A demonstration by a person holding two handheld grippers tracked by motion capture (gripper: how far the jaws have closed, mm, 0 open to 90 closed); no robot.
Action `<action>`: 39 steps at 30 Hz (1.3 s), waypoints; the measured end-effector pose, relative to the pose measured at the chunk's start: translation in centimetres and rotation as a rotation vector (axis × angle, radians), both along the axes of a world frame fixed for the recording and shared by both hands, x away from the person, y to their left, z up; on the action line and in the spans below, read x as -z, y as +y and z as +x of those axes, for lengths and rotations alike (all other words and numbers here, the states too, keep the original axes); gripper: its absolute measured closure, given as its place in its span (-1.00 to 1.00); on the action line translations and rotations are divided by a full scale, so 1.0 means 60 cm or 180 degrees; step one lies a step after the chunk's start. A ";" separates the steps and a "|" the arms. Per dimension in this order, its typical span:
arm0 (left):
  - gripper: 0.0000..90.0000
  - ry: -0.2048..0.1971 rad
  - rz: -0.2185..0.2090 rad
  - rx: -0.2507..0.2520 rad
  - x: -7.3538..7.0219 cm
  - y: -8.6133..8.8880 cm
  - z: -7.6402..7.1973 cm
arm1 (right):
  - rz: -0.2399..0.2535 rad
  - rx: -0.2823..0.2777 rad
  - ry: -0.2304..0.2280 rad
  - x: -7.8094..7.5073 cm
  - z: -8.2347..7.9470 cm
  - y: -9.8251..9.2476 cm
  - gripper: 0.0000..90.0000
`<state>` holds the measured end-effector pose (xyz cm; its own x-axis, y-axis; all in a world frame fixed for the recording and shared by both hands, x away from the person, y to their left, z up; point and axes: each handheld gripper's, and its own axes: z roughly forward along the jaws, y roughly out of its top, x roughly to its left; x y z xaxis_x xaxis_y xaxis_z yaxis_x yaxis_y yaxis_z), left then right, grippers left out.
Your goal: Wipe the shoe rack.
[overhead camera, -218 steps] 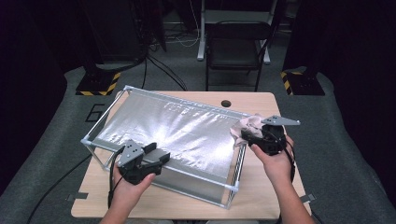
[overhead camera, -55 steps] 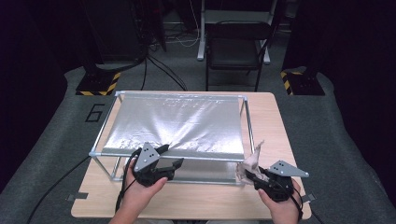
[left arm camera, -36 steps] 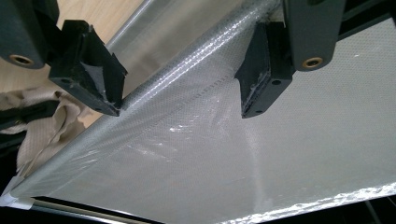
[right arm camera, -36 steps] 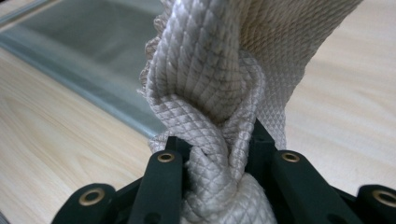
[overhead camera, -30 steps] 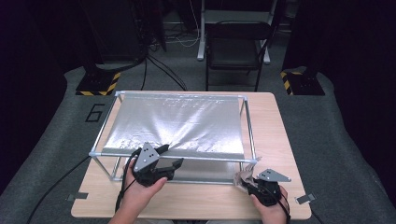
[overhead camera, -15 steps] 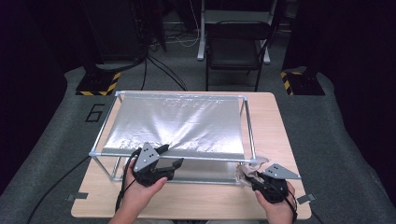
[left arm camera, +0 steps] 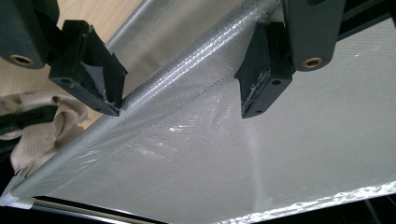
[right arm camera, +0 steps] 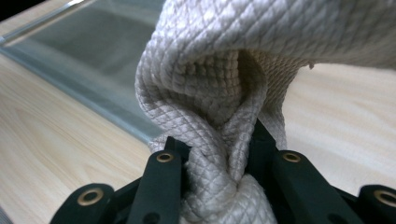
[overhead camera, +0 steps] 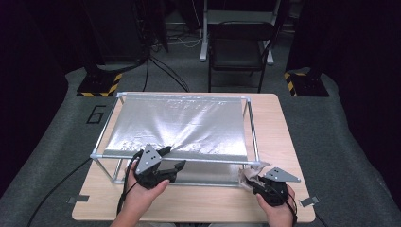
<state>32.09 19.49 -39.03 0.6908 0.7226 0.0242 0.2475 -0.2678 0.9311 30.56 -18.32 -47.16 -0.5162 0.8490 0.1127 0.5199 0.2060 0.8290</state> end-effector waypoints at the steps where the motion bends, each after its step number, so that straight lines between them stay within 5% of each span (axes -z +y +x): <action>1: -0.31 -0.0006 -0.0004 -0.0004 0.000 0.000 0.000 | -0.0018 -0.0010 0.0025 0.006 0.001 0.001 0.61; 10: -0.31 -0.0011 -0.0007 -0.0003 0.000 0.000 0.000 | -0.0081 0.0031 0.0153 0.054 0.006 0.002 0.61; 15: -0.31 -0.0018 0.0017 0.0013 0.000 0.001 0.000 | -0.0084 0.0032 0.0157 0.047 0.006 0.004 0.61; 27: -0.31 -0.0037 0.0049 -0.0002 -0.001 0.000 -0.001 | 0.0089 0.0041 -0.0196 -0.027 -0.006 0.002 0.45; 39: -0.31 0.0013 -0.0006 0.0047 -0.009 0.004 -0.003 | 0.0056 0.0087 -0.0018 0.009 0.009 0.010 0.62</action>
<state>31.88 19.74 -38.49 0.7014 0.7125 0.0201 0.2474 -0.2697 0.9306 31.12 -17.70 -47.69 -0.4935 0.8607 0.1248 0.5204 0.1773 0.8353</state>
